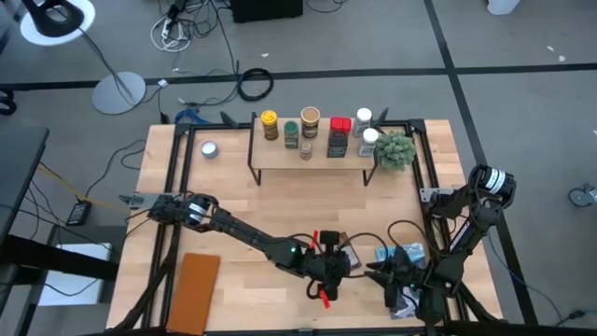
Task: Shelf spices
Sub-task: Put the brown seasoning bag on the shelf
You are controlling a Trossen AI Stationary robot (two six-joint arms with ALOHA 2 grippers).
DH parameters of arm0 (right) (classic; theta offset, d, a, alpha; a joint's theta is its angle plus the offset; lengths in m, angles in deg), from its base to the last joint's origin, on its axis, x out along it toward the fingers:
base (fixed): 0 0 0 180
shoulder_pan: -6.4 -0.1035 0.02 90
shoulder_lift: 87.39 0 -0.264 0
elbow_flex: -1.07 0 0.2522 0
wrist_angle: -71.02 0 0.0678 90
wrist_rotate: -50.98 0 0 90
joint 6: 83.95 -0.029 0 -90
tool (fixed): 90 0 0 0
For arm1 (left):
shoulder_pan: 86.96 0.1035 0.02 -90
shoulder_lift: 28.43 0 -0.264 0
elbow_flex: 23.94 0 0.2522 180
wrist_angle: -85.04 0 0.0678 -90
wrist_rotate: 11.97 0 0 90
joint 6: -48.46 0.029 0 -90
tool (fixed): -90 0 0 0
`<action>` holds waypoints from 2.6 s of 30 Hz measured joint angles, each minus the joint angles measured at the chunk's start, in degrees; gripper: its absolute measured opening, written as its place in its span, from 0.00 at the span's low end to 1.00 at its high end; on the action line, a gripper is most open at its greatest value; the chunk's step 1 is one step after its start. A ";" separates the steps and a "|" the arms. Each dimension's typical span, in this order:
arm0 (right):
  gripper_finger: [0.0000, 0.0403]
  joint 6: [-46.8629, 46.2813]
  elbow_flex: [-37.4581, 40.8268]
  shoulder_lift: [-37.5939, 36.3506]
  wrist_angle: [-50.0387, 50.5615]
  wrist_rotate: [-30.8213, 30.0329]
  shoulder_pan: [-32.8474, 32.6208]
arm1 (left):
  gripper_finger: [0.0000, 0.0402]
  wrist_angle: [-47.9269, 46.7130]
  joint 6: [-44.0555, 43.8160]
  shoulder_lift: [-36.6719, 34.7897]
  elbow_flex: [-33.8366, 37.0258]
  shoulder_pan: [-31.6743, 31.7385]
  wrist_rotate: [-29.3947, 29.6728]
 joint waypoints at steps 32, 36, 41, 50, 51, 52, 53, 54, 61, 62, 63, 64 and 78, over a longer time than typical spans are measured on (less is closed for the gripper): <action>0.26 -6.66 -0.02 0.01 13.58 20.26 0.96 | 0.69 16.50 -1.11 5.37 -0.02 0.15 0.14; 0.26 -6.64 -0.02 0.02 13.81 20.30 0.96 | 0.75 18.57 -3.59 7.20 -0.04 0.17 0.44; 0.26 -6.25 -0.02 0.02 14.04 20.25 0.96 | 0.75 19.91 -3.84 9.15 -0.04 0.70 3.52; 0.26 -6.23 -0.02 0.02 14.16 19.96 0.96 | 0.73 21.39 -6.52 13.29 -0.09 0.76 4.68; 0.26 -6.23 -0.02 0.02 14.18 19.93 0.96 | 0.73 21.47 -6.50 13.33 -0.09 0.76 4.72; 0.26 -6.23 -0.02 0.02 14.16 19.93 0.96 | 0.73 21.60 -6.58 13.40 -0.09 0.78 4.85; 0.26 -6.23 -0.02 0.02 14.19 19.91 0.96 | 0.73 21.36 -6.54 13.40 -0.09 0.76 5.52; 0.26 -6.23 -0.02 0.02 14.19 19.79 0.96 | 0.72 21.18 -6.56 13.40 -0.09 0.74 6.41; 0.26 -6.21 -0.02 0.02 14.19 19.68 0.98 | 0.62 20.51 -6.48 13.40 -0.09 1.35 8.20; 0.26 -6.22 -0.02 0.02 14.19 19.67 0.98 | 0.60 20.41 -6.48 13.40 -0.09 1.40 8.10; 0.26 -6.22 -0.02 0.02 14.19 19.67 0.98 | 0.57 20.31 -6.48 13.40 -0.09 1.44 7.87; 0.26 -6.23 -0.02 0.02 14.19 19.67 0.98 | 0.54 20.28 -6.48 13.40 -0.09 1.48 7.70; 0.26 -6.22 -0.02 0.02 14.16 19.69 0.98 | 0.28 20.07 -6.46 13.44 -0.09 1.53 7.63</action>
